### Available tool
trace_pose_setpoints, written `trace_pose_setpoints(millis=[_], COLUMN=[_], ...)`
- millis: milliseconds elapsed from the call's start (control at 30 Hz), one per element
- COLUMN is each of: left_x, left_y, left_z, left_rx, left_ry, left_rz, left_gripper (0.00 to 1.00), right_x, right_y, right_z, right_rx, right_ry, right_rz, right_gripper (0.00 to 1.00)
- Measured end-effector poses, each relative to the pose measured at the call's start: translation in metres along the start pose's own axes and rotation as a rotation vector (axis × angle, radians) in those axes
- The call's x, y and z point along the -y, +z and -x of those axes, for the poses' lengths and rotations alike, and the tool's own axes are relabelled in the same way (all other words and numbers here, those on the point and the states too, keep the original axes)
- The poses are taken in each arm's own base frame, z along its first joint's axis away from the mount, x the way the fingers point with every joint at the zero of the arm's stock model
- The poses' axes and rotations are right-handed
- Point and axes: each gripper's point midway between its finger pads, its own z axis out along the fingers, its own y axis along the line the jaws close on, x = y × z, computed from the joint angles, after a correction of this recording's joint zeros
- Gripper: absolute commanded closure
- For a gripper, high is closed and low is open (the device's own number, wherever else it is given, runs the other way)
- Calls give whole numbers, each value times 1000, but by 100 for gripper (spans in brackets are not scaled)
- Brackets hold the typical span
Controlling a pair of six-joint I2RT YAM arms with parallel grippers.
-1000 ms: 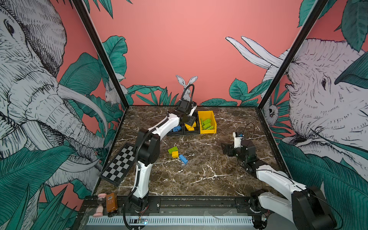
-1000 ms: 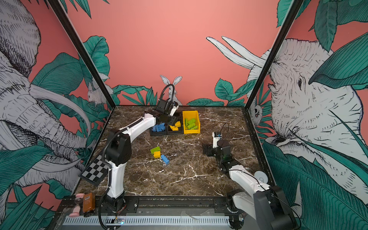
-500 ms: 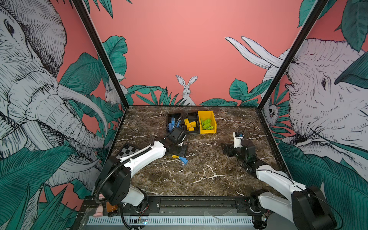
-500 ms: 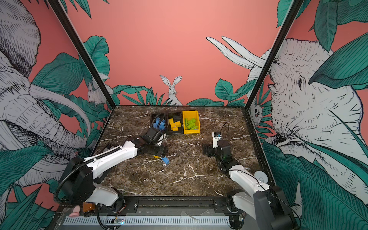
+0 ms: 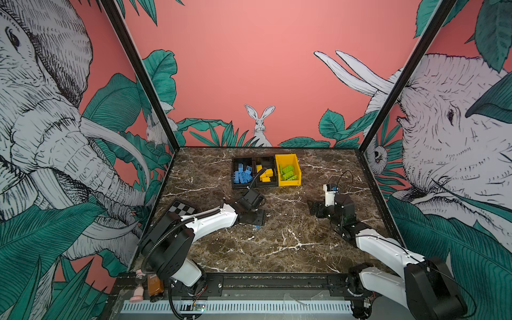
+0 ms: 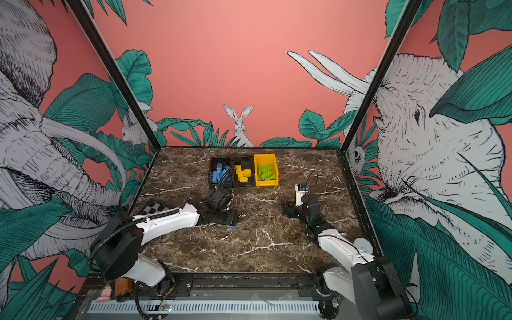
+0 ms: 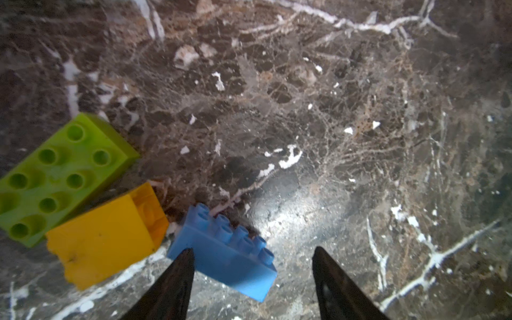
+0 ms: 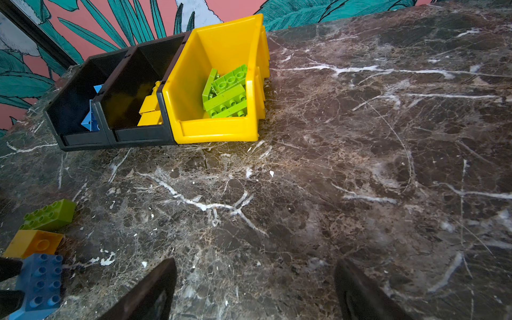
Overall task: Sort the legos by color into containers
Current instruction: 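Move the left gripper back to the pile and grasp the blue brick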
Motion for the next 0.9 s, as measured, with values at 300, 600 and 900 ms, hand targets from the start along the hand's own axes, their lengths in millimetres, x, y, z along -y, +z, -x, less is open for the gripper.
trace_pose_setpoints(millis=[300,600,900], left_x=[3,-4,-12], left_y=[4,-43,-1], left_z=[8,10,-25], left_rx=[-6,76,-38], left_ry=[11,-38,-55], left_rz=[13,35,47], left_gripper=[32,29,28], right_x=[0,1,1], right_y=[0,1,2], right_z=[0,-2,-4], right_rx=[0,-8,-14], right_ry=[0,1,1], right_rz=[0,-2,-4], right_gripper=[12,12,12])
